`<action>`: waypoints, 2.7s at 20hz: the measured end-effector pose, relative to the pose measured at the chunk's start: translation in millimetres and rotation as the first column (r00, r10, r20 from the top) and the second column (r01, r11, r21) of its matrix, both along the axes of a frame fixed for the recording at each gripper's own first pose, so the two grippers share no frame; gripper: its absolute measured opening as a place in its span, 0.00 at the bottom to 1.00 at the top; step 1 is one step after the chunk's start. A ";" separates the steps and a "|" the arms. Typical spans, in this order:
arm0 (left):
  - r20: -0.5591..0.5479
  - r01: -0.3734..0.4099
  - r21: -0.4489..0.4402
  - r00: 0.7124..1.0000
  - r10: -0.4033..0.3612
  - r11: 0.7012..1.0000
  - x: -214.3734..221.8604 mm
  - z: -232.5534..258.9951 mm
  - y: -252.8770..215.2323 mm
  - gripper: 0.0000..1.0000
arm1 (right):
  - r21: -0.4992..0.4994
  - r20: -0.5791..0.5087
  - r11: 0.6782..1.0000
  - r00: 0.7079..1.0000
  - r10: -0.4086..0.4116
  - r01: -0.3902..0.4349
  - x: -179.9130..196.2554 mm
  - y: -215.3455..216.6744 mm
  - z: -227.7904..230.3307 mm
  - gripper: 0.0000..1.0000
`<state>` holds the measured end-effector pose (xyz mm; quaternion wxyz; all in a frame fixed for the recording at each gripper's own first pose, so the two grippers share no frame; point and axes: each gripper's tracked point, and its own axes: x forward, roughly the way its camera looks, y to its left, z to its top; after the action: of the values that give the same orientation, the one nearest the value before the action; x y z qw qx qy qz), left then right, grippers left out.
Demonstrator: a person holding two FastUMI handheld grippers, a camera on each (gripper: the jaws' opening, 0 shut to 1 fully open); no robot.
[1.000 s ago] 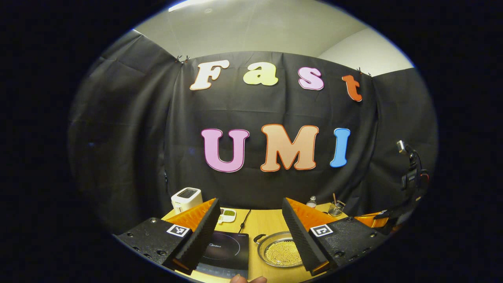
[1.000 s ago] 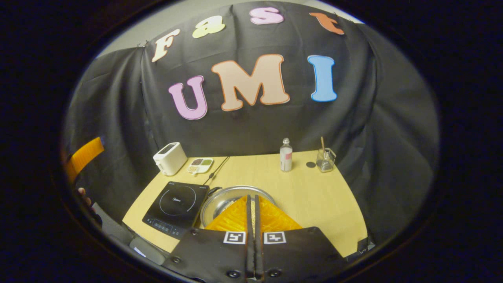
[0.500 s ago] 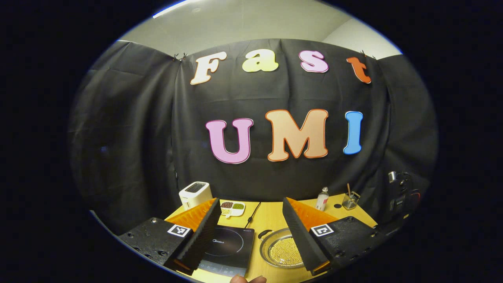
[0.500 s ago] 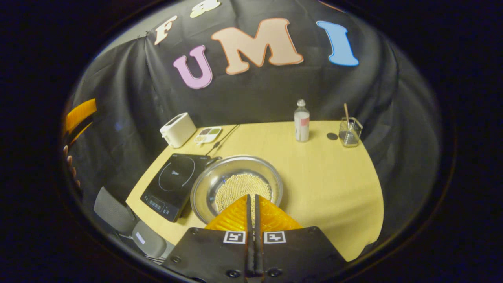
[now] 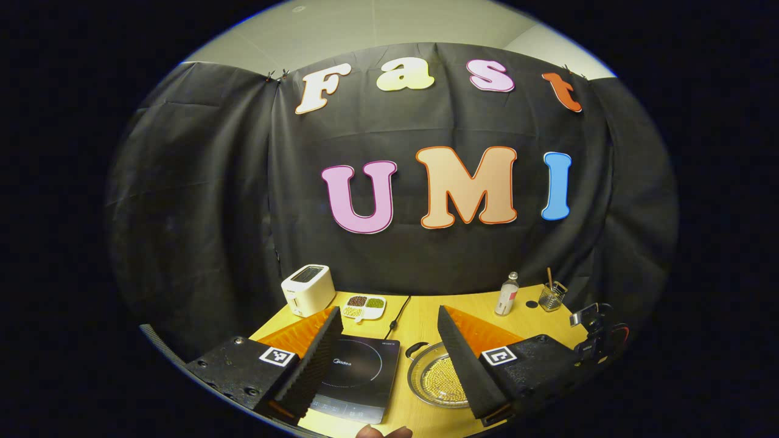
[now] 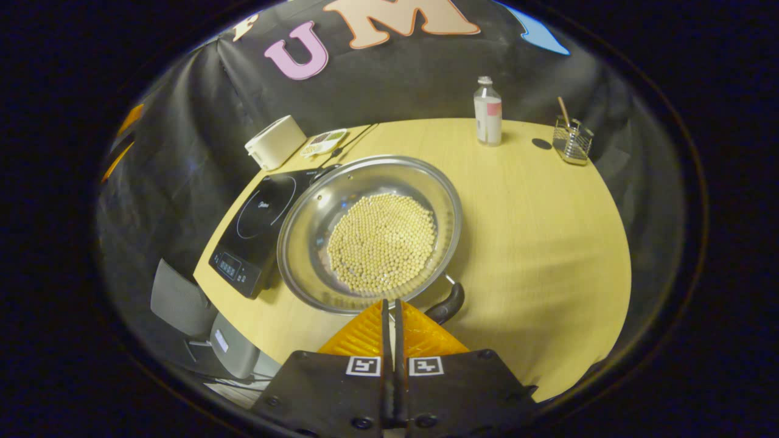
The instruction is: First push the handle of the pot to place it horizontally, then grasp the pot with both hands and set it on the induction cooktop.
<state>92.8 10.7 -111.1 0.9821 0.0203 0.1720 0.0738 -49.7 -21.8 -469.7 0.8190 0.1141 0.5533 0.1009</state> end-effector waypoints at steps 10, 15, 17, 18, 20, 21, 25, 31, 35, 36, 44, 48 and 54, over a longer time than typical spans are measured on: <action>-0.027 0.021 0.028 0.999 -0.020 0.999 3.7 -4.7 -5.9 0.94 | 0.015 -0.087 0.998 0.994 0.061 -0.060 -23.2 14.4 -32.7 0.03; -0.031 0.020 0.029 0.999 -0.019 0.999 3.3 -4.4 -6.5 0.95 | 0.002 -0.092 1.000 0.995 0.028 -0.028 -15.7 3.2 -38.0 0.03; -0.030 0.021 0.027 0.999 -0.020 0.999 3.1 -5.7 -6.7 0.95 | -0.003 -0.091 1.000 0.996 0.017 -0.018 -14.4 -2.9 -38.9 0.03; -0.031 0.021 0.024 0.999 -0.021 0.999 3.2 -6.4 -6.8 0.94 | -0.006 -0.090 1.000 0.996 0.012 -0.013 -13.1 -6.0 -39.6 0.03; -0.033 0.027 0.025 0.999 -0.026 0.999 1.8 -6.8 -9.1 0.95 | -0.015 -0.091 1.000 0.996 0.004 -0.005 -12.2 -11.5 -40.9 0.02; -0.032 0.029 0.028 0.999 -0.029 0.999 2.2 -6.5 -8.8 0.95 | -0.023 -0.090 1.000 0.996 0.000 -0.002 -11.4 -15.1 -42.8 0.02; -0.034 0.032 0.026 0.999 -0.031 0.999 1.4 -7.6 -9.2 0.94 | -0.038 -0.084 0.999 0.996 -0.014 0.010 -7.0 -23.4 -46.0 0.03; -0.040 0.036 0.027 0.999 -0.035 0.999 0.5 -8.7 -9.4 0.95 | -0.068 -0.073 0.997 0.997 -0.030 0.025 6.4 -37.4 -50.7 0.03; -0.043 0.035 0.031 0.999 -0.033 0.999 -1.5 -10.7 -9.2 0.95 | -0.089 -0.062 0.995 0.997 -0.042 0.036 18.0 -49.3 -54.6 0.03; -0.044 0.033 0.031 0.999 -0.031 0.999 -1.8 -10.8 -8.2 0.95 | -0.093 -0.058 0.995 0.997 -0.043 0.038 20.8 -51.5 -55.5 0.03; -0.050 0.028 0.028 0.998 -0.027 0.999 -5.4 -12.7 -7.4 0.95 | -0.131 -0.031 0.991 0.999 -0.041 0.036 43.9 -66.1 -62.1 0.06; -0.050 0.027 0.025 0.998 -0.026 0.999 -7.0 -13.3 -8.1 0.95 | -0.137 -0.025 0.990 0.999 -0.043 0.039 49.6 -69.6 -63.7 0.00; -0.063 0.032 0.019 0.998 -0.031 0.999 -9.6 -20.5 -9.6 0.95 | -0.151 -0.024 0.988 0.999 -0.043 0.039 52.1 -73.3 -65.0 0.02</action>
<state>83.2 1.1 -131.6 0.9770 0.0351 0.2016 0.0592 2.4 -95.1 -534.7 0.8195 0.0645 0.5680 0.0404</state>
